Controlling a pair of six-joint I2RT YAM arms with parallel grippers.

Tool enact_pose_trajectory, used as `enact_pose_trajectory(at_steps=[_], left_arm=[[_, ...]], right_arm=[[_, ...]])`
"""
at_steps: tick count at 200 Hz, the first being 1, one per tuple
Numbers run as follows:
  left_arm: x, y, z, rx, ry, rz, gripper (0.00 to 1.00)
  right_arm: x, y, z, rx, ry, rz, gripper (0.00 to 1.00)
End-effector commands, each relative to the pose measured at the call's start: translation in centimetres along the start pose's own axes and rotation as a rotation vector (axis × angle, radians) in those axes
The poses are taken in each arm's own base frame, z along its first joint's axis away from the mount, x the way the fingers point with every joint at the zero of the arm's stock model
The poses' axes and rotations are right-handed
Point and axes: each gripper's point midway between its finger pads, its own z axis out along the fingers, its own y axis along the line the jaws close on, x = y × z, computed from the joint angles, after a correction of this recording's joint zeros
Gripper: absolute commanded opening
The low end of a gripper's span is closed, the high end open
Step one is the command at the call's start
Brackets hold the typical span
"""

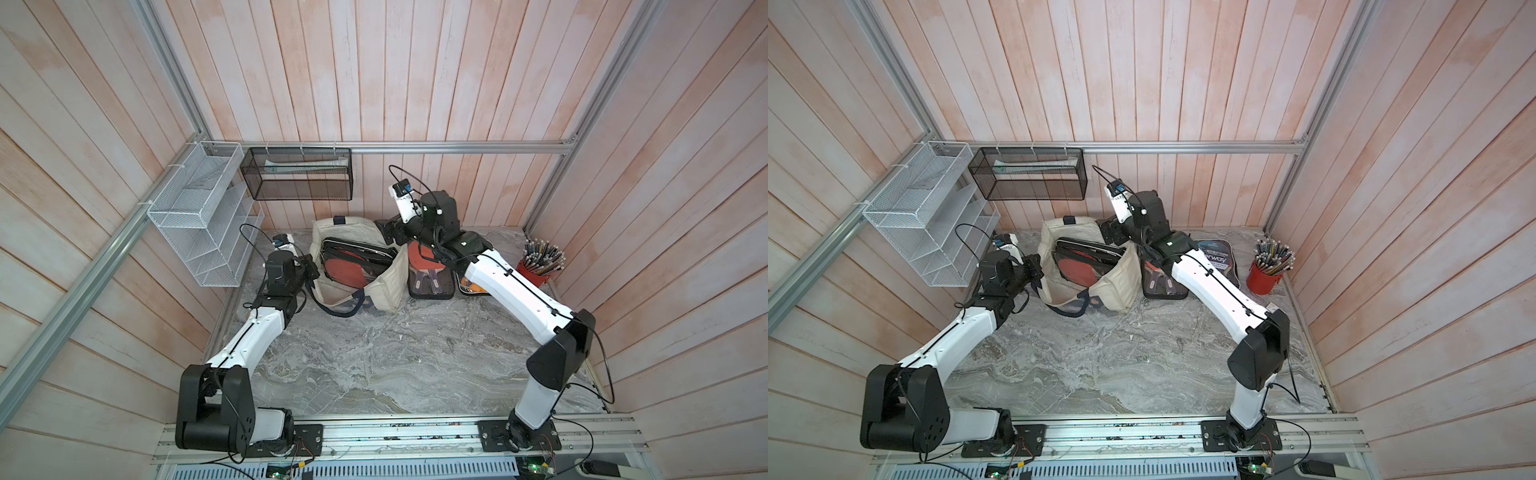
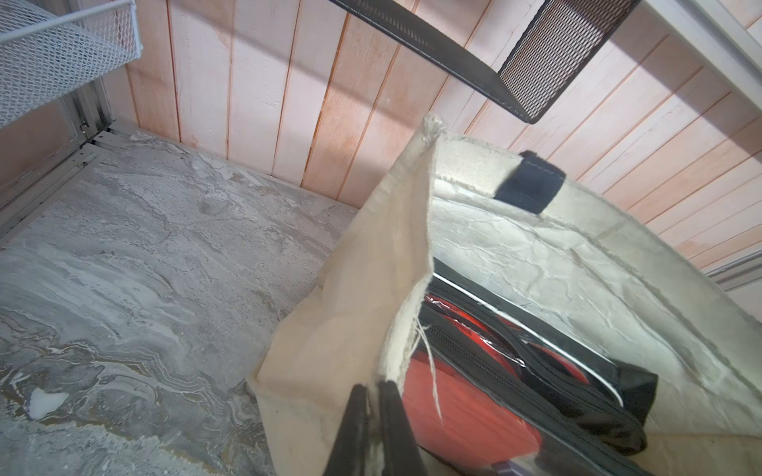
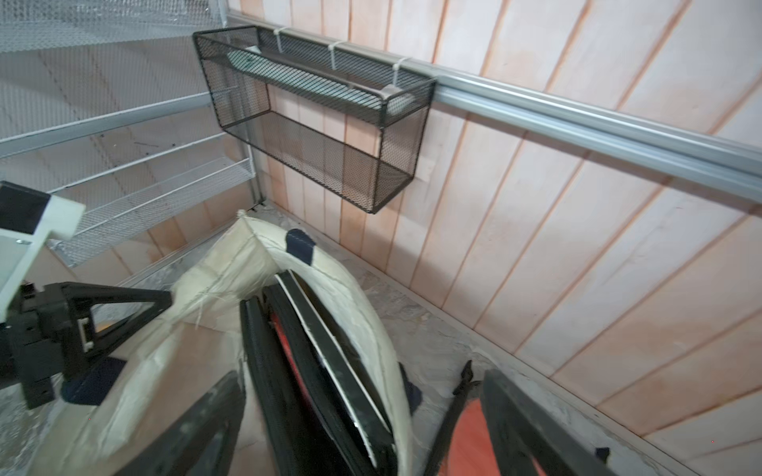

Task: Remove the ping pong set from the canvas bag
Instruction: Pick up the ping pong set from the canvas bag.

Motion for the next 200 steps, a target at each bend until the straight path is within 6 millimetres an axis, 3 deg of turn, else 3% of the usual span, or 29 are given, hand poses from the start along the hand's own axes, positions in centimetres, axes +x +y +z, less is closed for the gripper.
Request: enact_pose_trajectory(at_steps=[1, 32, 66, 125, 200], left_arm=[[-0.3, -0.7, 0.0, 0.023, -0.001, -0.001, 0.0], [-0.3, -0.8, 0.0, 0.026, -0.002, -0.002, 0.0], [-0.5, -0.8, 0.0, 0.028, -0.008, -0.001, 0.0], [-0.3, -0.8, 0.0, 0.028, -0.009, -0.006, 0.0], [-0.2, -0.7, 0.1, 0.027, -0.006, -0.009, 0.0]], right_arm=[[3.7, 2.9, 2.4, -0.071, 0.144, -0.063, 0.87], [5.5, 6.0, 4.7, -0.124, 0.21, -0.107, 0.84], [7.9, 7.7, 6.3, -0.152, 0.272, -0.12, 0.82], [13.2, 7.9, 8.1, -0.139, 0.395, -0.151, 0.78], [16.6, 8.0, 9.2, -0.131, 0.47, -0.174, 0.74]])
